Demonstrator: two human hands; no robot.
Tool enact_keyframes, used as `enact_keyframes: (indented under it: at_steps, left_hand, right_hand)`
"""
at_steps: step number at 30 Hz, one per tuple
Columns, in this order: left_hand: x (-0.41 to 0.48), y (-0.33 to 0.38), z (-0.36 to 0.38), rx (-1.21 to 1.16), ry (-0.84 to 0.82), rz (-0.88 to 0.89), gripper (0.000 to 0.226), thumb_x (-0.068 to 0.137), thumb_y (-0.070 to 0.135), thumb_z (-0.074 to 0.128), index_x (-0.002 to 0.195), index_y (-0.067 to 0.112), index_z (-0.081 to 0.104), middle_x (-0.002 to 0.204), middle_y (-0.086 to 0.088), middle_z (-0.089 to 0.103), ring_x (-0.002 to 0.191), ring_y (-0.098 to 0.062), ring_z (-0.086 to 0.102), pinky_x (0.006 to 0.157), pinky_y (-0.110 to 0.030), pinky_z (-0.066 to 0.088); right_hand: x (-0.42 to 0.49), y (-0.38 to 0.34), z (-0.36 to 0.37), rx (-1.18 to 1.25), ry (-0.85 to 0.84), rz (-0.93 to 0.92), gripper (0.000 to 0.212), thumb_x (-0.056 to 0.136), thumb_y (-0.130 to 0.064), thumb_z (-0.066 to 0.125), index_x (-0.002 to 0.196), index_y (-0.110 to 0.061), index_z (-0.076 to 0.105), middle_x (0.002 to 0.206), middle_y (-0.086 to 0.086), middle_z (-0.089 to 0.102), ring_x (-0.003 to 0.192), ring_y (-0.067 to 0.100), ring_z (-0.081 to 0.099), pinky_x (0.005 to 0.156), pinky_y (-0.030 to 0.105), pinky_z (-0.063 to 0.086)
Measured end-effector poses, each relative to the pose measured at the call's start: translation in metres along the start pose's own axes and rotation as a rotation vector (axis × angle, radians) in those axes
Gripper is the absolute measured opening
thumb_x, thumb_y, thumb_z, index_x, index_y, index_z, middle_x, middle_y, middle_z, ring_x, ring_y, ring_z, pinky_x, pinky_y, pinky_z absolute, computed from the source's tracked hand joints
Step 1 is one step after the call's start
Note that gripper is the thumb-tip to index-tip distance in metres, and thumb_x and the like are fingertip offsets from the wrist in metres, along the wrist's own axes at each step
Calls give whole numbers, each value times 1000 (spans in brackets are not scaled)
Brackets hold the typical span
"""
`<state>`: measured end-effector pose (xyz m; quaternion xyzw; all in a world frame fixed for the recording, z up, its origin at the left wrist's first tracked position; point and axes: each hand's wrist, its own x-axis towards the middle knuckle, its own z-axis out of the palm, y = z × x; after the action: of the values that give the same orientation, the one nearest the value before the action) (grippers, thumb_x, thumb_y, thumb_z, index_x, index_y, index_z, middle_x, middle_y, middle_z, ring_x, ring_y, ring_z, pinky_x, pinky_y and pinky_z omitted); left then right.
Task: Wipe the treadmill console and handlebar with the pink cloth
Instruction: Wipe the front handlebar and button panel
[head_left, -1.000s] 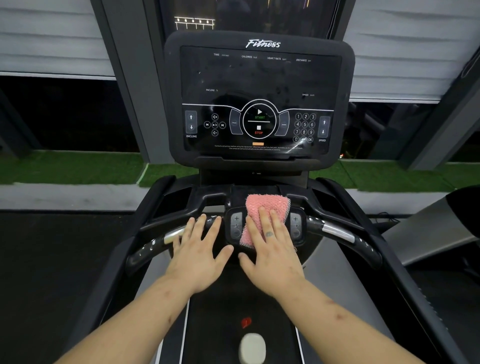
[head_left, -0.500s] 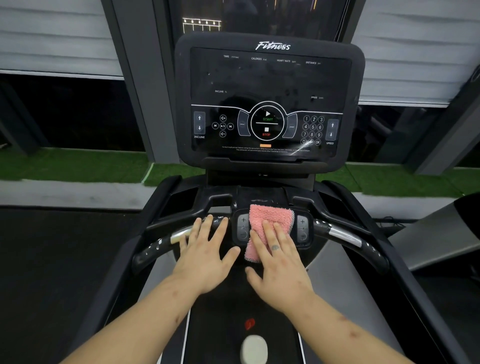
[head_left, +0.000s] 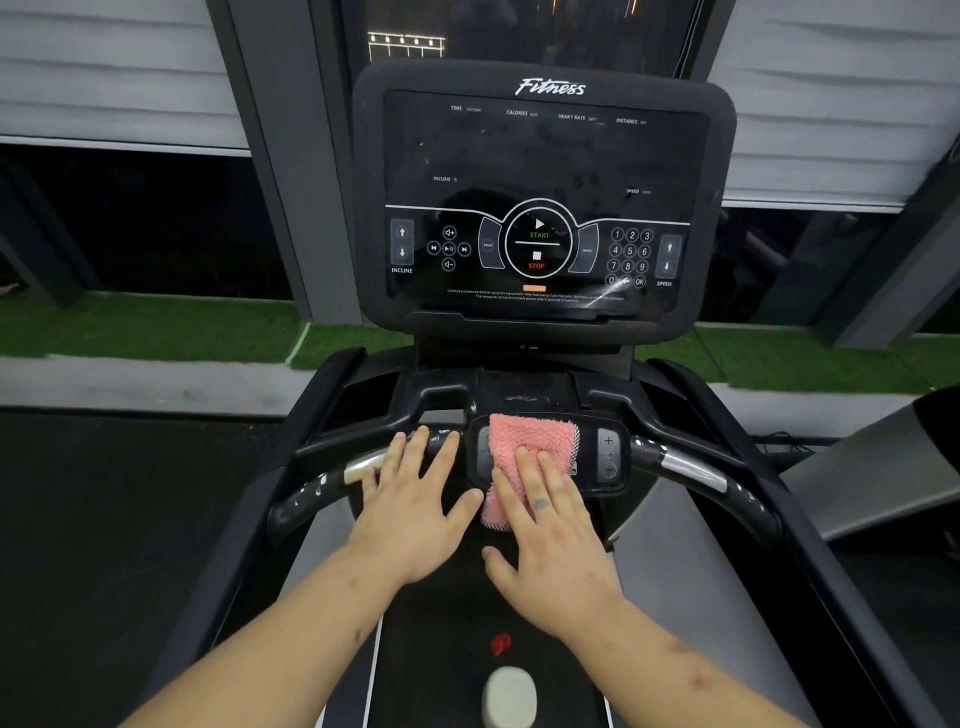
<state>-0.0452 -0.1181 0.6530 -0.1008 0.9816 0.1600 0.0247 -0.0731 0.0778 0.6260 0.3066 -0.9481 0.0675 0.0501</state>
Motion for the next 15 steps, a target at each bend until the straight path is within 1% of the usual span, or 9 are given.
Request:
enact_keyframes:
  at_steps: [2, 5, 8, 10, 15]
  left_hand:
    - [0, 0, -1, -2, -3, 1, 75, 101, 70, 27, 163, 42, -6, 173, 2, -13, 157, -20, -22, 128, -54, -1]
    - [0, 0, -1, -2, -8, -2, 74, 101, 70, 24, 163, 42, -6, 173, 2, -13, 157, -20, -22, 128, -54, -1]
    - [0, 0, -2, -11, -13, 1, 74, 101, 70, 23, 163, 42, -6, 173, 3, -14, 157, -19, -23, 128, -54, -1]
    - [-1, -1, -2, -17, -13, 4, 73, 101, 70, 23, 163, 43, -6, 173, 3, -14, 157, -19, -23, 128, -54, -2]
    - [0, -1, -2, -19, -17, -5, 73, 99, 72, 18, 162, 44, -6, 173, 3, -12, 157, -19, -22, 128, -56, 1]
  right_hand:
    - [-4, -2, 3, -2, 7, 2, 87, 94, -62, 40, 165, -30, 2, 170, -1, -22, 154, 20, -29, 124, 45, -10]
    - [-1, -3, 3, 10, -9, -2, 86, 94, -62, 39, 165, -32, -1, 169, -2, -24, 153, 19, -33, 124, 44, -13]
    - [10, -4, -3, 8, 16, -15, 85, 94, -61, 39, 165, -31, 4, 171, -1, -18, 155, 19, -28, 126, 45, -8]
    - [19, -6, -8, 8, 19, -20, 84, 95, -60, 38, 165, -31, 3, 171, -1, -18, 155, 20, -27, 129, 45, -6]
    - [34, -14, -14, 10, 69, -20, 80, 98, -58, 37, 165, -27, 8, 172, 2, -13, 157, 22, -22, 128, 47, -4]
